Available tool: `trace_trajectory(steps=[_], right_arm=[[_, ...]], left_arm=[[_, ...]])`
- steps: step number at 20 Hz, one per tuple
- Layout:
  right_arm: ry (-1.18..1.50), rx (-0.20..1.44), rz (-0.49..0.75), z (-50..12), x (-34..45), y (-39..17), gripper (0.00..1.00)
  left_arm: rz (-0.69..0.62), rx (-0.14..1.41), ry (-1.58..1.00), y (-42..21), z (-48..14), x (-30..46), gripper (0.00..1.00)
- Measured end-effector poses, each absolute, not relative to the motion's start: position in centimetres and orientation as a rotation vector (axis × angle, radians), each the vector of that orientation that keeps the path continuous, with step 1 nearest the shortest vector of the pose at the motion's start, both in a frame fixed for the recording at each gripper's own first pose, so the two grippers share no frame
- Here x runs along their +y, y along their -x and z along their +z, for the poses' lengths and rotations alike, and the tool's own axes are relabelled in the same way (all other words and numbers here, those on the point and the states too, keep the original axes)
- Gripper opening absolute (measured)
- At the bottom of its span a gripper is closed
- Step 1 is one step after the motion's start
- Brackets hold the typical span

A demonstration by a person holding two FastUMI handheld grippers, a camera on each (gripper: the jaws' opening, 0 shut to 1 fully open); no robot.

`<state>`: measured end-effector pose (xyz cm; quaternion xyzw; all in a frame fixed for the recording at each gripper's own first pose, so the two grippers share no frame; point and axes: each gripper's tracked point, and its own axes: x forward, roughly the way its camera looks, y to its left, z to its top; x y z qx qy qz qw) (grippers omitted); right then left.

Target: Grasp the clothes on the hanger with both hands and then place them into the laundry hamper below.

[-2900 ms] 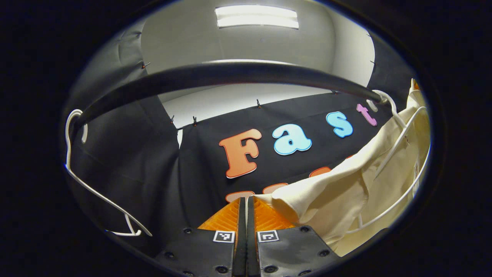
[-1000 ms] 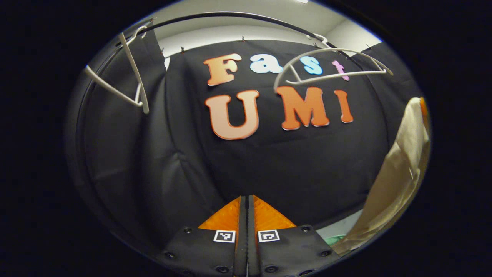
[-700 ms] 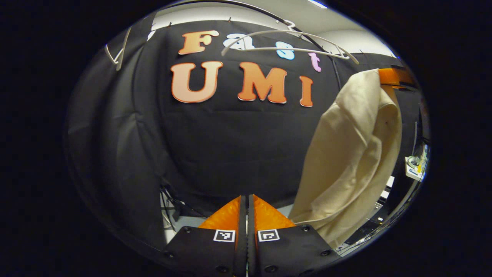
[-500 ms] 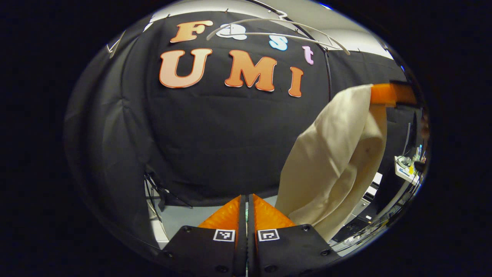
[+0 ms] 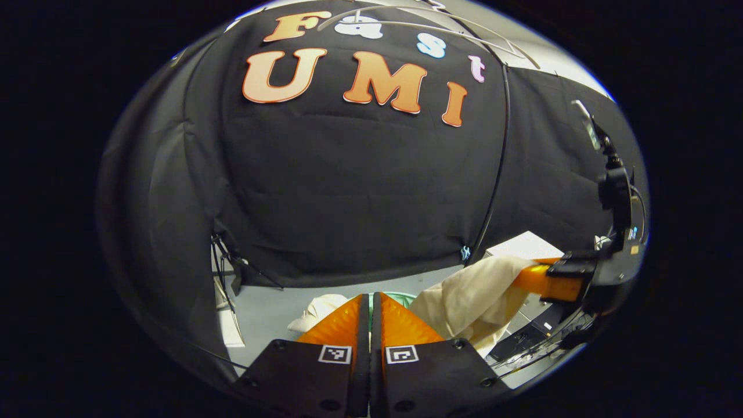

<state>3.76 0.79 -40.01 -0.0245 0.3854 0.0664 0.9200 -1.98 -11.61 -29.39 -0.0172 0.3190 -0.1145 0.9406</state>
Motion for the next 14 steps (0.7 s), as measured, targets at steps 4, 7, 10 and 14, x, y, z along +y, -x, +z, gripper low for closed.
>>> trace_trajectory(steps=[4,7,10,14], right_arm=[[0.034,0.942,0.124,-46.0,0.8,-0.3,0.21],[0.024,1.011,0.128,-48.4,0.8,2.1,0.46],[0.025,1.057,0.117,-49.9,0.4,3.7,0.84],[0.012,1.095,0.101,-50.2,0.1,5.1,0.93]], left_arm=[[-0.214,0.683,0.034,2.3,-30.5,-10.9,0.07],[-0.196,0.731,0.036,3.1,-31.7,-10.2,0.07],[-0.18,0.791,0.038,4.1,-33.1,-9.7,0.24],[-0.149,0.875,0.004,5.8,-35.1,-9.0,0.51]])
